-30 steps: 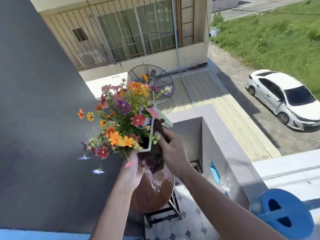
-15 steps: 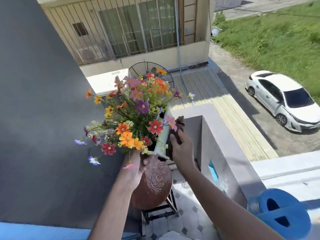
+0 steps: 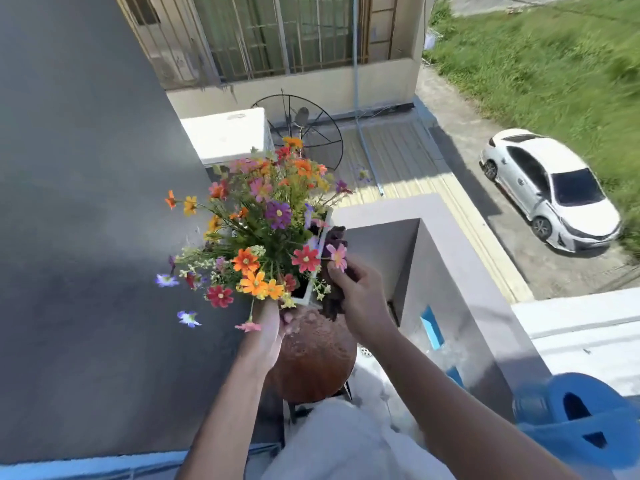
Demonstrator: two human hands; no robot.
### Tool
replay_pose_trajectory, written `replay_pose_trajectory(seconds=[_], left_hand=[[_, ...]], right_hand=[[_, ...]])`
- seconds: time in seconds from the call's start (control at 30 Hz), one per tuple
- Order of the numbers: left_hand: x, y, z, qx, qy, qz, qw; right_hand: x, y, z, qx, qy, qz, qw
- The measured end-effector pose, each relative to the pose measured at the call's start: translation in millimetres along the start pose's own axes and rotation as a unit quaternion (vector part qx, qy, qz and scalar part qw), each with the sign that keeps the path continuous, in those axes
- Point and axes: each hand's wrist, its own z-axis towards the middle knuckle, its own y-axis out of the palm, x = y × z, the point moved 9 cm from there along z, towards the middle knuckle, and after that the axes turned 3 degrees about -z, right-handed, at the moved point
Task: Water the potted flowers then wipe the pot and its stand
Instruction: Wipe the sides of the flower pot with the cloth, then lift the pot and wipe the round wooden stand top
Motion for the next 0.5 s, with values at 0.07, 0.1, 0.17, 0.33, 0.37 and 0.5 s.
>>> replay_pose_trajectory(seconds=[0.07,0.1,0.17,0.33,0.37,0.5], left_hand=[[7,-8,13,-0.005,0.01,-0.006,1.0],[11,-10,22,-0.008,0.007,-0.005,1.0],[10,-16,41,-0.002,-0.015,0.002,1.0],[18,-18,64,-0.035,0.021,-0.018,0.999],[19,-19,70,-0.035,0.023,-0.013,0.999],[19,-27,99,0.001,0.011,-0.002,1.0]], right_hand=[[16,4,1,-0.004,0.023,0.0,1.0],[25,6,0,-0.007,0.038,-0.001,0.999],[49,9,0,-0.014,0.071,-0.001,0.997],[117,5,1,0.032,0.178,-0.025,0.983],[127,7,0,0.033,0.195,-0.033,0.98],[162,37,-1,-0.048,0.238,-0.031,0.97]])
